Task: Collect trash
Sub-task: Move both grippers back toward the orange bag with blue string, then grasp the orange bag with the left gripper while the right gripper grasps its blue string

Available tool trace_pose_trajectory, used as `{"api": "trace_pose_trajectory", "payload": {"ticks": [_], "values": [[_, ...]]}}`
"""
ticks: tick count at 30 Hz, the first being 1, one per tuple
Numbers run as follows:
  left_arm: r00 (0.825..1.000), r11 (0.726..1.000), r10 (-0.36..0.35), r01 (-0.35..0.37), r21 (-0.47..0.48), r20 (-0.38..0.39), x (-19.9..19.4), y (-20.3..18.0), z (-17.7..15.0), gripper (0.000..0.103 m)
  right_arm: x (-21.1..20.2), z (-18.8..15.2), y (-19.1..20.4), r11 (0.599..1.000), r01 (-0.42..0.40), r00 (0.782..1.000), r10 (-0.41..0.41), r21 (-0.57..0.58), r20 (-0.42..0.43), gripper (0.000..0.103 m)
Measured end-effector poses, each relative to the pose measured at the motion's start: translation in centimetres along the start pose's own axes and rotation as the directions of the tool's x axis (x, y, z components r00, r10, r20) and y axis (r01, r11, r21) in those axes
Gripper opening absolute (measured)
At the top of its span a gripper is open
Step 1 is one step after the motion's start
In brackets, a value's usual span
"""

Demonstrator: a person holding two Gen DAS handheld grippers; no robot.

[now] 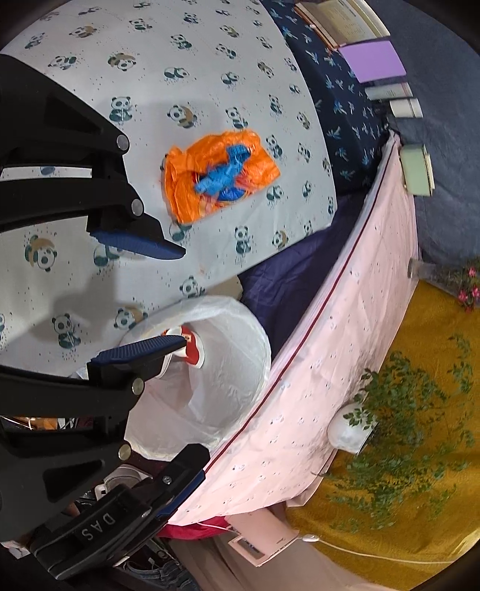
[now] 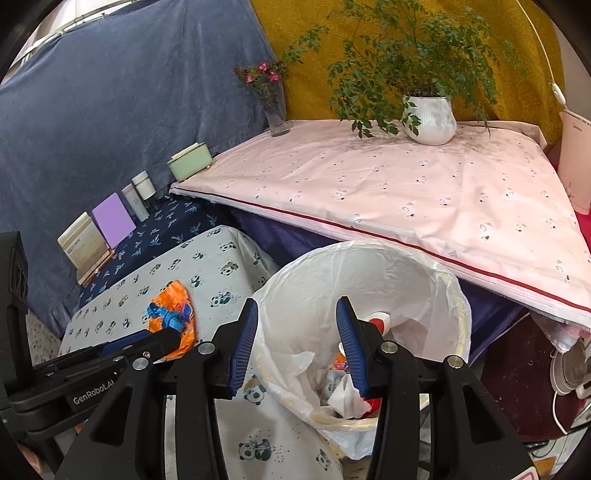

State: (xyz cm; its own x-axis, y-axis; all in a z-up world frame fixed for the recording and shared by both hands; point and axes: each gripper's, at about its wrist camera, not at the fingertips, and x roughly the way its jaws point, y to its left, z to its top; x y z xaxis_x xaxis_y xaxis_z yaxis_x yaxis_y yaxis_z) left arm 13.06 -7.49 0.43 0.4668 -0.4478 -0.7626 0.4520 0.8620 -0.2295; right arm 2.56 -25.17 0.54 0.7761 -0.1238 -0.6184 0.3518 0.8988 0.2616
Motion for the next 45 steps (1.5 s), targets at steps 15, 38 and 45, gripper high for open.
{"api": "trace_pose_trajectory", "payload": {"ticks": [15, 38, 45], "values": [[0.993, 0.988, 0.111, -0.108, -0.111, 0.024, -1.7, 7.3, -0.8, 0.054, 2.6, -1.2, 6.3, 0.993, -0.078, 0.995, 0.072, -0.087, -0.068, 0.043], [0.969, 0.945, 0.248, -0.239, -0.225, 0.012, -1.5, 17.6, -1.2, 0.064, 11.4, -3.3, 16.7, 0.963, -0.187, 0.964, 0.143, -0.193, -0.224, 0.043], [0.966, 0.939, 0.257, -0.249, -0.237, 0.001, -0.4, 19.0, -0.8, 0.064, 14.1, -3.6, 17.7, 0.960, -0.188, 0.957, 0.132, -0.206, -0.258, 0.043]]}}
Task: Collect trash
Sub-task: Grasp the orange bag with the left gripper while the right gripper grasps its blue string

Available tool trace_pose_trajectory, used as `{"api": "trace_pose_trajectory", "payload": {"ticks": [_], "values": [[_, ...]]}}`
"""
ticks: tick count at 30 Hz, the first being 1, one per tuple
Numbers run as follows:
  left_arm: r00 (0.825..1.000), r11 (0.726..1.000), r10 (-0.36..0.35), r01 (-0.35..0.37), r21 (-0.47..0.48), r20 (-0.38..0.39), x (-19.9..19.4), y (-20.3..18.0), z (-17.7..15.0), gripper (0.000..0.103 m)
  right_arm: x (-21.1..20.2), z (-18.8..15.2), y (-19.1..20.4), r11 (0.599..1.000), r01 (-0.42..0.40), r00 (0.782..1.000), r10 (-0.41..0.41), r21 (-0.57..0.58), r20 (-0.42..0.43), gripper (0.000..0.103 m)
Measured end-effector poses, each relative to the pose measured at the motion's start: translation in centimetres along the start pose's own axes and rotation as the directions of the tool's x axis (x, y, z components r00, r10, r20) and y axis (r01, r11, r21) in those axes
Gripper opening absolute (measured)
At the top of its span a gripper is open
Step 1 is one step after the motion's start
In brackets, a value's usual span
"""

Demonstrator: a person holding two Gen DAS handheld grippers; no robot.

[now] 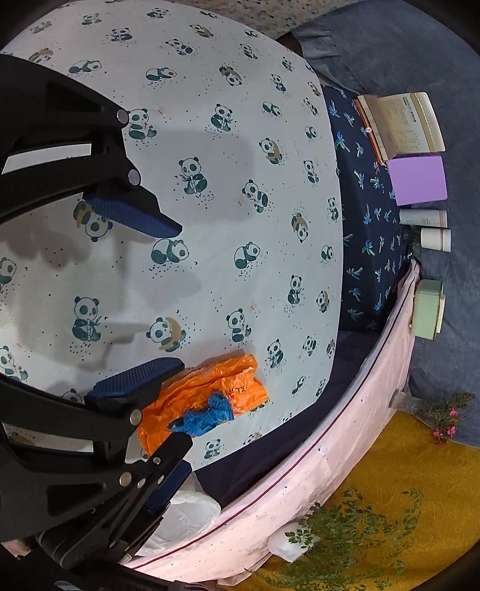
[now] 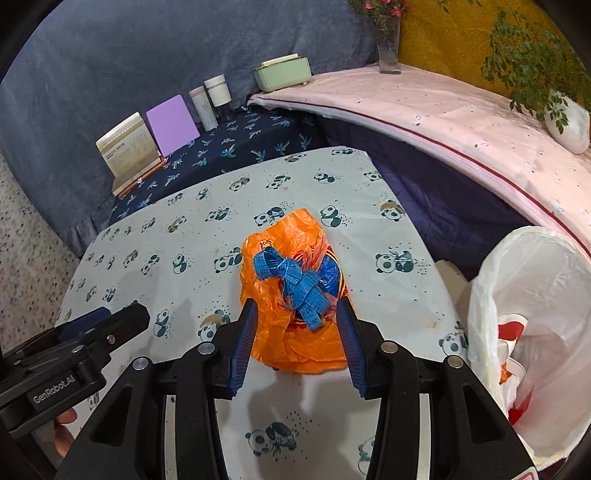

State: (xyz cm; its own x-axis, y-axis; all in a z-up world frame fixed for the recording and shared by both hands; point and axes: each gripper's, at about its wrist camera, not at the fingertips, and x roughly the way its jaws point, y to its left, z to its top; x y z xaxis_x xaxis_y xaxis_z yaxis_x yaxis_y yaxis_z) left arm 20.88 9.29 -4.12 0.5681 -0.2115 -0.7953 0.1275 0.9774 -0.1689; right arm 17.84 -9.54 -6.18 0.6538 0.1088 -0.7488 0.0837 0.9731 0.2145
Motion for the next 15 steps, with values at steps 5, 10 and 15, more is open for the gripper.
{"api": "trace_pose_trajectory", "payload": {"ticks": [5, 10, 15], "values": [[1.000, 1.000, -0.002, 0.002, -0.008, -0.016, 1.1, 0.4, 0.4, 0.064, 1.7, 0.4, 0.0, 1.000, -0.005, 1.000, 0.005, -0.002, -0.024, 0.043], [1.000, 1.000, -0.010, 0.011, 0.003, -0.023, 1.8, 0.2, 0.7, 0.064, 3.2, 0.8, -0.1, 1.000, -0.012, 0.999, 0.011, -0.002, -0.043, 0.043], [0.999, 1.000, -0.019, 0.020, 0.015, -0.029, 2.4, -0.2, 0.9, 0.065, 4.2, 0.8, -0.4, 1.000, -0.022, 0.998, 0.022, 0.002, -0.059, 0.024]]}}
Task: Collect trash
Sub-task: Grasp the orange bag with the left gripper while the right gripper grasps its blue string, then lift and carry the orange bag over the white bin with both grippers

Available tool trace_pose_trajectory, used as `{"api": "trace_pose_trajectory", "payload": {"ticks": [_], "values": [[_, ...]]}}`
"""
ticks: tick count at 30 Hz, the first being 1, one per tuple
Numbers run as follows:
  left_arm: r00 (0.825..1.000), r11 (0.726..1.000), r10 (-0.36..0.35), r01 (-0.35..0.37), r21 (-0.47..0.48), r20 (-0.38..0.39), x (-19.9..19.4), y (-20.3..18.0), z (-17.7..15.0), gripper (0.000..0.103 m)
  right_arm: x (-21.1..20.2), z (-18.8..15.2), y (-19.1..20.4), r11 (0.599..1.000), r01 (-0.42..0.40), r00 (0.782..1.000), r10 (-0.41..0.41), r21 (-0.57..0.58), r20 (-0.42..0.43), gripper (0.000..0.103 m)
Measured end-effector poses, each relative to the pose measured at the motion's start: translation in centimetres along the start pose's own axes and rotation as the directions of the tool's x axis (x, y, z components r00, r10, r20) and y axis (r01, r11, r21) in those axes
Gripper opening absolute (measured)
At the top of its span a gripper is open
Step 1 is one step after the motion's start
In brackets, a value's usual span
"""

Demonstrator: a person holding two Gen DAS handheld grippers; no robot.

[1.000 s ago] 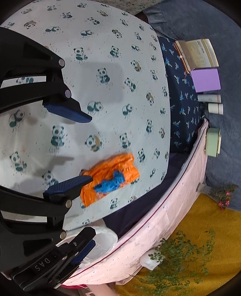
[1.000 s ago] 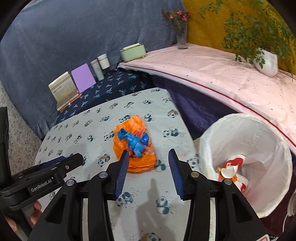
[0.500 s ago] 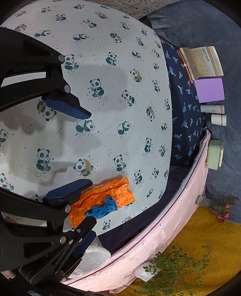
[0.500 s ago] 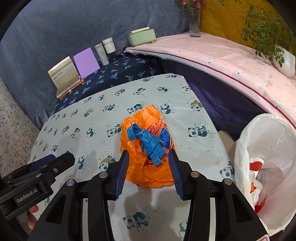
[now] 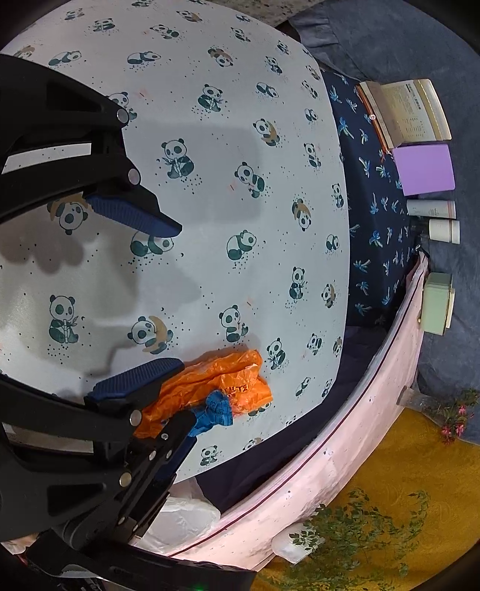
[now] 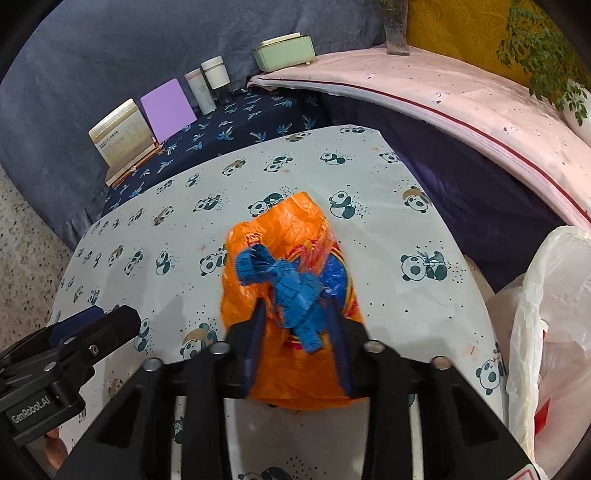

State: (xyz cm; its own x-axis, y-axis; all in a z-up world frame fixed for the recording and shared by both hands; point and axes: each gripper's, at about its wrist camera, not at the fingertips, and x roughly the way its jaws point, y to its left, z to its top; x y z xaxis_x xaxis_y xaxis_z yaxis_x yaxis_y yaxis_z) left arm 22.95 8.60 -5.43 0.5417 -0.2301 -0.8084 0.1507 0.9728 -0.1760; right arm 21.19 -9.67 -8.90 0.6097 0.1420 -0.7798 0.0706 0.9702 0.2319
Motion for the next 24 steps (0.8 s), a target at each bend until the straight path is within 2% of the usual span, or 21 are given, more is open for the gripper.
{"api": "trace_pose_trajectory", "payload": {"ticks": [4, 6, 12, 21, 23, 24], "values": [[1.000, 1.000, -0.018, 0.018, 0.007, -0.003, 0.4, -0.8, 0.2, 0.070, -0.6, 0.1, -0.4, 1.000, -0.014, 1.000, 0.014, 0.010, 0.018, 0.017], [1.000, 0.999, -0.028, 0.028, 0.018, -0.006, 0.5, -1.6, 0.3, 0.071, -1.4, 0.1, -0.7, 1.000, -0.010, 0.999, 0.010, 0.016, 0.041, 0.017], [0.997, 0.997, -0.070, 0.071, 0.035, -0.012, 1.3, -4.2, 0.5, 0.082, -3.7, 0.2, -2.1, 0.999, 0.015, 0.995, -0.020, 0.051, 0.100, 0.016], [0.995, 0.995, -0.077, 0.080, 0.060, -0.059, 4.1, -7.6, 0.2, 0.081, -5.6, -0.4, -6.3, 0.990, 0.070, 0.989, -0.084, 0.124, 0.118, 0.016], [0.995, 0.995, -0.071, 0.076, 0.067, -0.072, 4.8, -7.9, 0.0, 0.077, -5.9, -0.6, -7.0, 0.988, 0.074, 0.989, -0.090, 0.139, 0.115, 0.016], [0.994, 0.994, -0.072, 0.077, 0.071, -0.080, 5.1, -8.0, -0.1, 0.071, -6.0, -0.8, -7.3, 0.987, 0.075, 0.989, -0.091, 0.144, 0.114, 0.016]]}}
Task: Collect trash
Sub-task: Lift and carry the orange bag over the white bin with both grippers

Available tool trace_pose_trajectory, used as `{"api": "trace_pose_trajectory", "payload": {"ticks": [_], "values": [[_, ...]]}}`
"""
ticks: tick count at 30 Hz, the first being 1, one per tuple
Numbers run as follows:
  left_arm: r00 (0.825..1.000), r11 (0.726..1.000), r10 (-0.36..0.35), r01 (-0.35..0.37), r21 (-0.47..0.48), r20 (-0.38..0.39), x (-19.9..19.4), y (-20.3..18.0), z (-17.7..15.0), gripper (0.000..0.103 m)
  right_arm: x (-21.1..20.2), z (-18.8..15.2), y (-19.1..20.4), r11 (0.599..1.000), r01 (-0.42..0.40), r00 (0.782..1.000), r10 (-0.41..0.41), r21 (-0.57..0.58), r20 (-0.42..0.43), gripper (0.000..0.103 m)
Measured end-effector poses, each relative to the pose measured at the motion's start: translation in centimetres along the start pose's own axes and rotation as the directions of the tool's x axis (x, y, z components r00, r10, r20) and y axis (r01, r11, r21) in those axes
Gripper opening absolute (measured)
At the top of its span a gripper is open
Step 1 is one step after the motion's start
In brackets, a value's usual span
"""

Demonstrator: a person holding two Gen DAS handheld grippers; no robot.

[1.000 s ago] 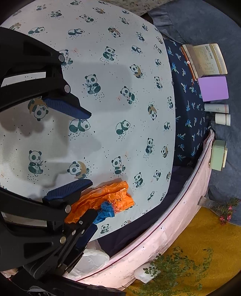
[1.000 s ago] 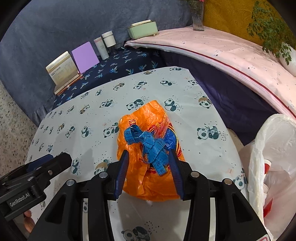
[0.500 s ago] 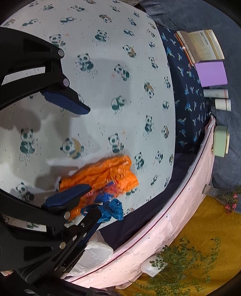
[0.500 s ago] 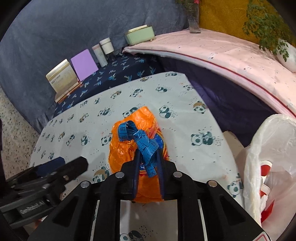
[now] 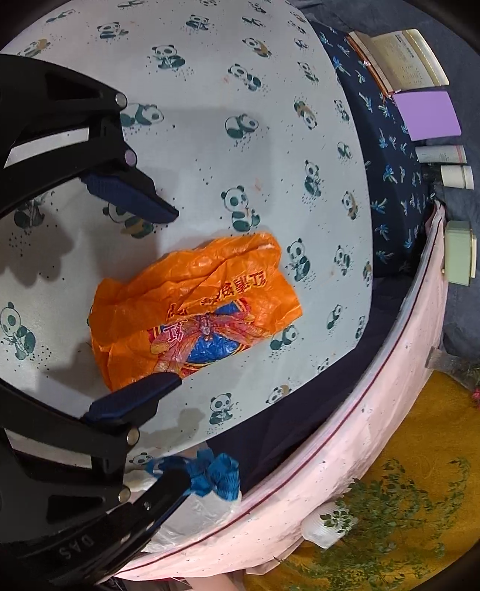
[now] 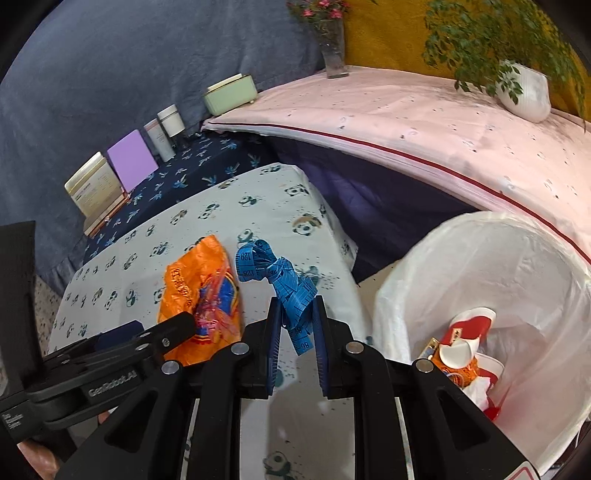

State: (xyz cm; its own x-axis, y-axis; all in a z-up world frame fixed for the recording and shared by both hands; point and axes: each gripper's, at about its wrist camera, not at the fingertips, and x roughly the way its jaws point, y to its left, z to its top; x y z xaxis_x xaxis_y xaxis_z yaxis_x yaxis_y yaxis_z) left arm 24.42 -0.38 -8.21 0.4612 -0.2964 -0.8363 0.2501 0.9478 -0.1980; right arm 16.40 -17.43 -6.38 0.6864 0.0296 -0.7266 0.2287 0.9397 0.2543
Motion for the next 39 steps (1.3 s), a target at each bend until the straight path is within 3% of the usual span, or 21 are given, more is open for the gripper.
{"api": "trace_pose_trajectory", "payload": {"ticks": [7, 10, 25, 39], "values": [[0.999, 0.999, 0.010, -0.008, 0.047, -0.043, 1.2, -0.9, -0.7, 0.030, -0.2, -0.7, -1.1, 1.000, -0.002, 1.000, 0.002, 0.020, -0.013, 0.016], [0.999, 0.998, 0.009, -0.007, 0.059, -0.042, 0.9, -1.3, -0.9, 0.017, -0.4, -0.9, -1.1, 1.000, -0.009, 1.000, 0.009, 0.021, -0.017, 0.016], [0.997, 0.988, -0.040, 0.029, 0.151, 0.071, -5.7, -5.9, -1.0, 0.015, -5.4, -0.9, -1.4, 0.999, -0.028, 0.997, 0.027, 0.023, 0.074, 0.016], [0.985, 0.960, -0.127, 0.093, 0.265, 0.113, -9.9, -13.4, -2.7, 0.015, -11.8, -0.9, -6.0, 0.997, 0.022, 0.983, -0.035, 0.079, 0.178, 0.016]]}}
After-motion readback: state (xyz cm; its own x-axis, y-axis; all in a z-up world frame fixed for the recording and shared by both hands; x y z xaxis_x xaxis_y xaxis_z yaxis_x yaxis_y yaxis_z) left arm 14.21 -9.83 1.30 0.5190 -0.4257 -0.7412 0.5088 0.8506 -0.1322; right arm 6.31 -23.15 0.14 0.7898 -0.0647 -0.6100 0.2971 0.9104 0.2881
